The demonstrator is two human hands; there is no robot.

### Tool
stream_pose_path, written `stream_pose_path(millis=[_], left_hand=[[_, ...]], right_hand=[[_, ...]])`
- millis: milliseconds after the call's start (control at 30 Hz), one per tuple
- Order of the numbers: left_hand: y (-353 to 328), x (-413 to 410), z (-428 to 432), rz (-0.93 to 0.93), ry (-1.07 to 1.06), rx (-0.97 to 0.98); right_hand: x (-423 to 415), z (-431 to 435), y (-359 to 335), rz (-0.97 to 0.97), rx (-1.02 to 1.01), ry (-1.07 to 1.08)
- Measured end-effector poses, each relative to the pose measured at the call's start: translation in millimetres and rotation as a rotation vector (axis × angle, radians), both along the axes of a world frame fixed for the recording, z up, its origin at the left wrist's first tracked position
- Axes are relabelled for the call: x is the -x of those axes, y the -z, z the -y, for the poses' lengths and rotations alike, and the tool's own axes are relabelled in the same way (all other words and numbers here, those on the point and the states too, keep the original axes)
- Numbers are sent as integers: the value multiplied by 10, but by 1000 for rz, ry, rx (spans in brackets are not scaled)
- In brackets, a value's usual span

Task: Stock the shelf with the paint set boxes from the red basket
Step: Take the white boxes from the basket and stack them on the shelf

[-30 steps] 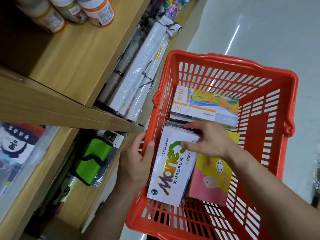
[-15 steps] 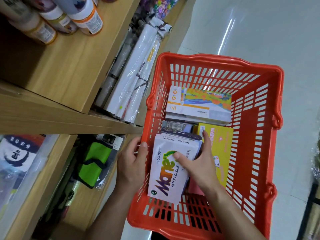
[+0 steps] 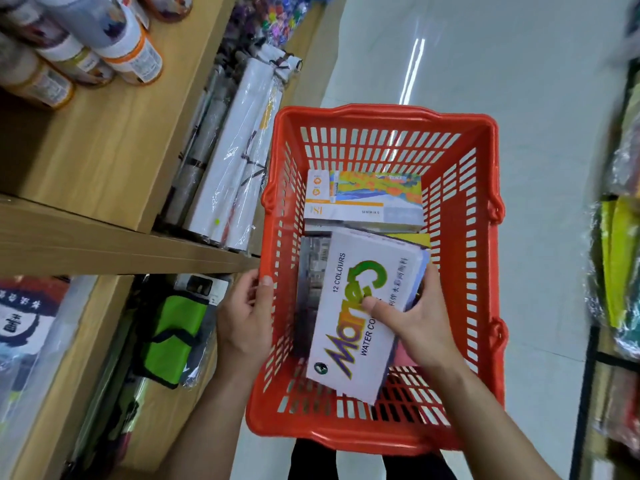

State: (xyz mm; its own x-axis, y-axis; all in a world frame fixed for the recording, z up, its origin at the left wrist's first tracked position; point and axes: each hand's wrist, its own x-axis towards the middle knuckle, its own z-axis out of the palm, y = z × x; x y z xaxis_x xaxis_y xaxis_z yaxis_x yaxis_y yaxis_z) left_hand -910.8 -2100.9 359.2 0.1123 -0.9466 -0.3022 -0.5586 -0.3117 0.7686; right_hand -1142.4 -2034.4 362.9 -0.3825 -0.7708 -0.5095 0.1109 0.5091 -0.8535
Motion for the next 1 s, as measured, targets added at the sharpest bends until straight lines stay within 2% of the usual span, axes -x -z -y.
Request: stream_pose_path(millis=[200, 400, 567, 633, 700, 767, 833, 900, 1000], left_hand=[[-87, -2, -16, 248, 180, 37], [-207, -158, -341, 247, 190, -18], [-334, -147, -414, 208, 132, -157], [-461, -47, -409, 250, 101, 61], [-487, 131, -371, 152, 157, 222], [-361, 392, -264, -44, 223, 10], [-57, 621, -132, -109, 213, -276], [256, 738, -49, 33, 277, -410], [628, 734, -30, 216, 453, -356]], right_hand=[[366, -370, -419, -26, 9, 187], [291, -514, -632, 0, 2, 132], [382, -593, -680, 19, 22, 165], [414, -595, -677, 42, 30, 168], [416, -599, -668, 43, 26, 149], [406, -628, -667, 37, 24, 148], [415, -662, -676, 17, 37, 168], [418, -700, -691, -22, 45, 184], [401, -771, -702, -110, 40, 203]])
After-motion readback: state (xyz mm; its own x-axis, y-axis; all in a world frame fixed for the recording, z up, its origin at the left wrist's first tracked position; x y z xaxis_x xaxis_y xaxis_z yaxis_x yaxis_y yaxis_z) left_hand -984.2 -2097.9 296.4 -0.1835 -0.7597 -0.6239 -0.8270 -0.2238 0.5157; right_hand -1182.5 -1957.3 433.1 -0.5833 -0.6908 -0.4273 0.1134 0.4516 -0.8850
